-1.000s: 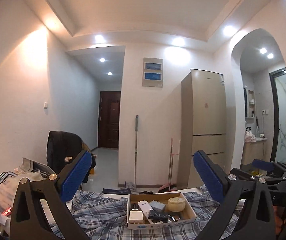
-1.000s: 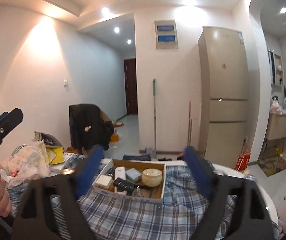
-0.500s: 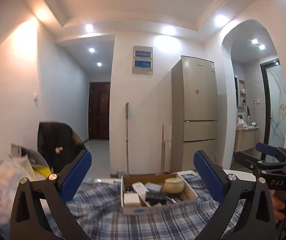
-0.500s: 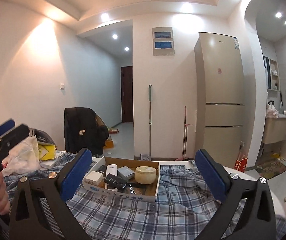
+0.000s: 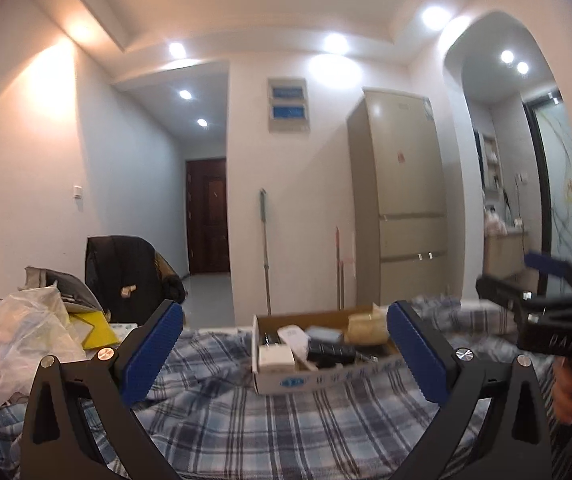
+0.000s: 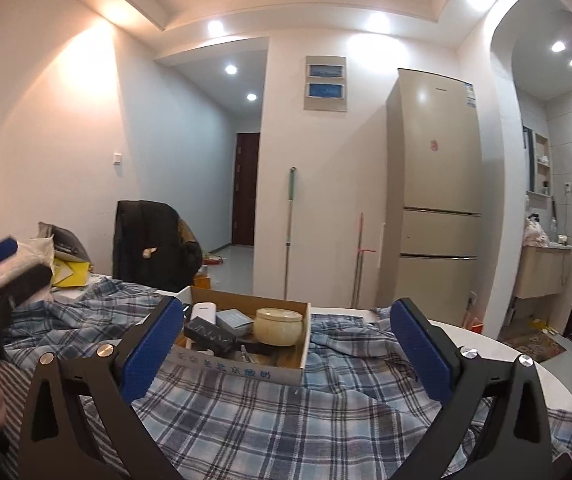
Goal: Organize rigid objects
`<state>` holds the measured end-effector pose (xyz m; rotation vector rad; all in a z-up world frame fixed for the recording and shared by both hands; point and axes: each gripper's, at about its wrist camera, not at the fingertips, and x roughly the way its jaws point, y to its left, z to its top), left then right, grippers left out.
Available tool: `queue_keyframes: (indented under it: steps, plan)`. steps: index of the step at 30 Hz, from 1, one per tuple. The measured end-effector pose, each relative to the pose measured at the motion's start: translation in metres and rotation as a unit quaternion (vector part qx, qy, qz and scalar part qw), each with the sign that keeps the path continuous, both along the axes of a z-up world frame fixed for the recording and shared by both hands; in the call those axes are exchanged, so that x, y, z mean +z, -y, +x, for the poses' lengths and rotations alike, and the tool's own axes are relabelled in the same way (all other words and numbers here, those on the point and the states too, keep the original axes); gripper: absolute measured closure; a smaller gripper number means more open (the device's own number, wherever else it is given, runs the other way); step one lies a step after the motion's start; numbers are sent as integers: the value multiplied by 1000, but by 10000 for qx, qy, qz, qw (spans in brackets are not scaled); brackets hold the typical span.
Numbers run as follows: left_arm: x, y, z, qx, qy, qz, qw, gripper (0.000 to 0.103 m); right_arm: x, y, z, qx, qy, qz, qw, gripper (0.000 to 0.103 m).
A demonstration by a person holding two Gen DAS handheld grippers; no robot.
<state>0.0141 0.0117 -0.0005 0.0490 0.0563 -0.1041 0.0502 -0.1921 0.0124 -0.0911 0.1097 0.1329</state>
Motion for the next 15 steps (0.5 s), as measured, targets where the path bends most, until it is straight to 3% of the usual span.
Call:
queue_keyframes:
  steps: [4,15]
  plan:
    - [-1,3,2,-182,-108,35,9998,0,-1,-7,-5,-11,82,-192,9998,0]
    - [-1,-5,-3,158,21,-84,9998,0,-1,-9,-8,-35,162,-256,9995,0]
